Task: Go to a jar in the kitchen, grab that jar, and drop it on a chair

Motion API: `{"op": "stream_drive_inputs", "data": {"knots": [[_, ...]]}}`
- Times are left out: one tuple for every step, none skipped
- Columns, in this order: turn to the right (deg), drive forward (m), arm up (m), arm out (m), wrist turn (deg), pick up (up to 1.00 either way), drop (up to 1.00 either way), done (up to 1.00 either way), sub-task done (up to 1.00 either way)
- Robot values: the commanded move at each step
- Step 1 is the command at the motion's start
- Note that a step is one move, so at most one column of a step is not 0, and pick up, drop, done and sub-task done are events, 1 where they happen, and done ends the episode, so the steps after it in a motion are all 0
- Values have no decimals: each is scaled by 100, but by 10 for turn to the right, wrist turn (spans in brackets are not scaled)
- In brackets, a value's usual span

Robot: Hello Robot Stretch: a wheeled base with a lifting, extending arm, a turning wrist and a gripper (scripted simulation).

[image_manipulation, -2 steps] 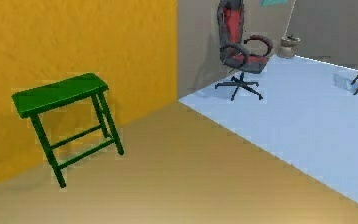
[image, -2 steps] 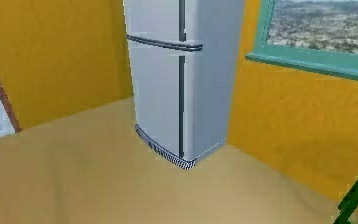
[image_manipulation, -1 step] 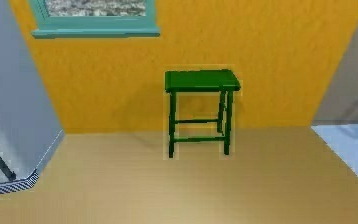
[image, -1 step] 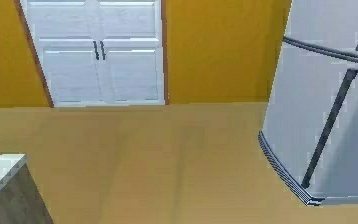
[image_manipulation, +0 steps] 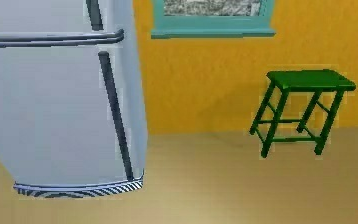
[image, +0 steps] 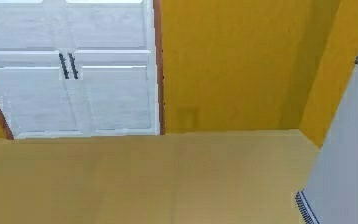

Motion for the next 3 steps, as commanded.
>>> {"op": "stream_drive_inputs", "data": {"knots": [[-450,0,0,0,0,0,0,0,0],[0,50,0,0,0,0,0,0,0],[-450,0,0,0,0,0,0,0,0]]}}
